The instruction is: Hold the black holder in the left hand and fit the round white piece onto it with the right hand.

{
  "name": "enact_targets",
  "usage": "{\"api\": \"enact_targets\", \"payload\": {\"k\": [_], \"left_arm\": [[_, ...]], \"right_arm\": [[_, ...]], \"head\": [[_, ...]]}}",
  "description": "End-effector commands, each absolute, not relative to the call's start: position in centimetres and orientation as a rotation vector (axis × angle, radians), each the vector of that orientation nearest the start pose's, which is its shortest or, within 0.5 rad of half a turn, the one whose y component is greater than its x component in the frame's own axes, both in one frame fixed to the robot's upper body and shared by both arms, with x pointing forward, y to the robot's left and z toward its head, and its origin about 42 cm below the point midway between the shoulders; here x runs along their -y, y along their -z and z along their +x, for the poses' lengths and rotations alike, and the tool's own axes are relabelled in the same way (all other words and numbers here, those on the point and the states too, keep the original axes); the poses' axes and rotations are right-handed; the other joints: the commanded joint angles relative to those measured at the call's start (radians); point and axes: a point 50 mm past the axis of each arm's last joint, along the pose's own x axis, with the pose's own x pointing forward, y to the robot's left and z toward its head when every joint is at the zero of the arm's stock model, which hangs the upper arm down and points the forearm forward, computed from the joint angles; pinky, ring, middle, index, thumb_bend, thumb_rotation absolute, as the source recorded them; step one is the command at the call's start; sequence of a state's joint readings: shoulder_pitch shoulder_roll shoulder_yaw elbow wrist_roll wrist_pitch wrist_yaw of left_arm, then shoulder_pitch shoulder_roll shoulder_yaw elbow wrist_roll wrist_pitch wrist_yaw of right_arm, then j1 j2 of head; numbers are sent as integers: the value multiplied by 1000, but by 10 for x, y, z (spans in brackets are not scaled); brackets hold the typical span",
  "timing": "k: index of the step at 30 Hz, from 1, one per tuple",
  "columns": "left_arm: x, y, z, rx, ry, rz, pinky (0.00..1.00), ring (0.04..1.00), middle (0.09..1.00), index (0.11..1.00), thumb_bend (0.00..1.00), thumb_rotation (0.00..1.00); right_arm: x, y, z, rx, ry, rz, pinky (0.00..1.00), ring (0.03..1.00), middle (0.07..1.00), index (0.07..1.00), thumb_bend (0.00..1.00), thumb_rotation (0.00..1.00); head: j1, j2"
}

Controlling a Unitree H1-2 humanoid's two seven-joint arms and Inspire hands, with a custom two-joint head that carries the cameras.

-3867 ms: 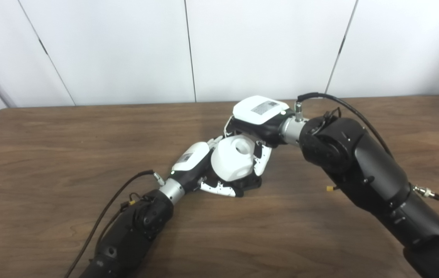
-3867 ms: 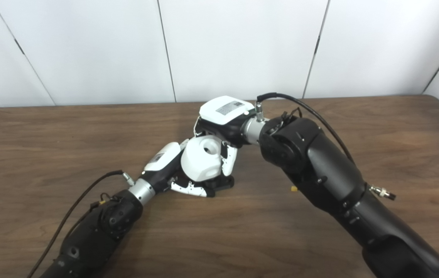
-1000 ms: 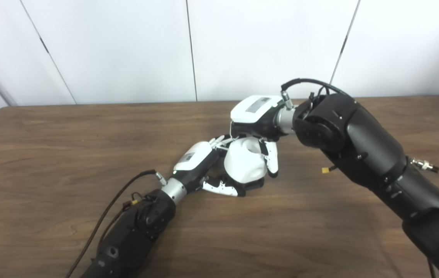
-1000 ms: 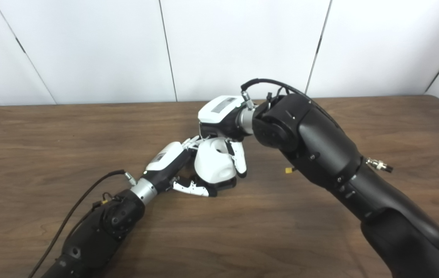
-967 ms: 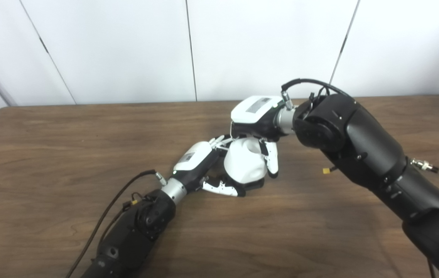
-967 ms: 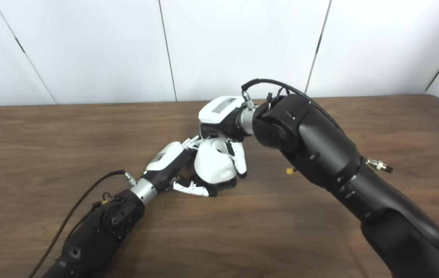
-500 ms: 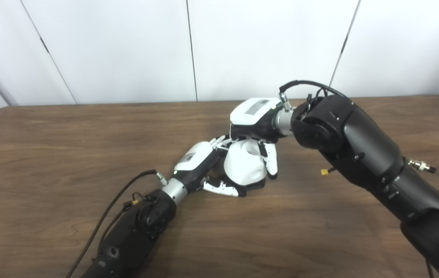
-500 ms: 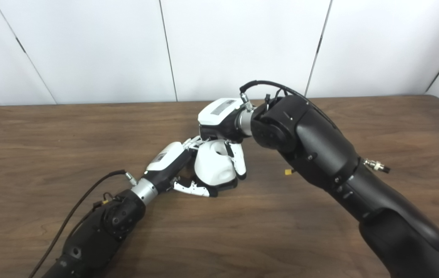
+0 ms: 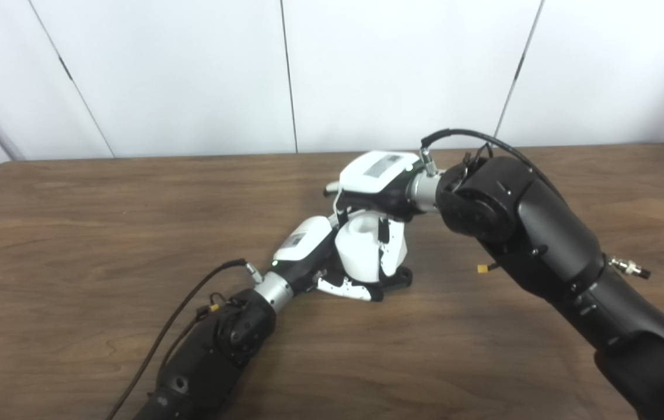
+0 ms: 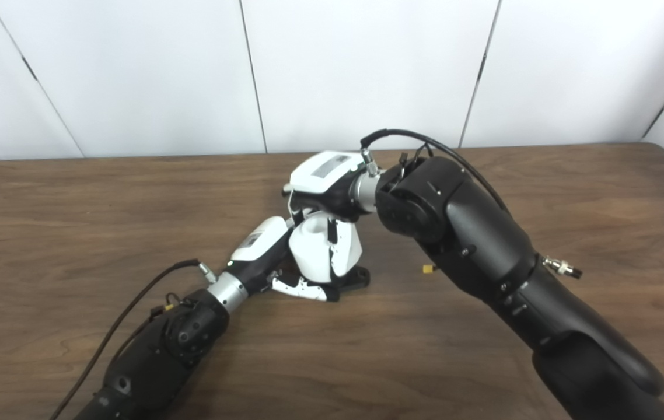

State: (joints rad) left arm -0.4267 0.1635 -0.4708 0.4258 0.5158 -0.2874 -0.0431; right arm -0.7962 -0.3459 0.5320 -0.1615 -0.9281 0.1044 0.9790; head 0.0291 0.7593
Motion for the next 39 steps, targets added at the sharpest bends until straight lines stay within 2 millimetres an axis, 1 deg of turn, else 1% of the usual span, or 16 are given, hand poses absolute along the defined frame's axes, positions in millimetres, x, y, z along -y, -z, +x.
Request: {"api": "enact_targets", "payload": {"k": [1, 11, 17, 25, 32, 39], "left_arm": [[-117, -73, 359, 189, 744, 824, 931, 1000, 935, 481, 524, 58], [-120, -72, 360, 190, 742, 824, 998, 1000, 934, 481, 524, 58], [-121, -72, 361, 183, 740, 824, 1000, 1000, 930, 481, 524, 59], [-123, -73, 362, 175, 736, 807, 1000, 1000, 928, 481, 524, 59], [-125, -73, 365, 170, 724, 812, 1000, 1000, 934, 481, 524, 59], [-128, -75, 369, 159, 677, 765, 1000, 1000, 930, 481, 524, 57]], "right_arm": [[108, -348, 404, 383, -763, -1729, 607, 805, 944, 1000, 983, 315], [108, -348, 406, 363, -771, -1714, 629, 806, 943, 1000, 967, 284], [109, -351, 407, 348, -777, -1718, 621, 805, 946, 1000, 968, 250], [115, -355, 405, 348, -795, -1711, 615, 793, 950, 1000, 976, 231], [116, -355, 403, 325, -811, -1707, 629, 804, 961, 1000, 970, 227], [118, -358, 397, 326, -841, -1701, 611, 810, 960, 1000, 976, 238]], "head": [[0, 1], [-7, 4], [-11, 5], [-13, 6], [-7, 14], [-4, 10]]}}
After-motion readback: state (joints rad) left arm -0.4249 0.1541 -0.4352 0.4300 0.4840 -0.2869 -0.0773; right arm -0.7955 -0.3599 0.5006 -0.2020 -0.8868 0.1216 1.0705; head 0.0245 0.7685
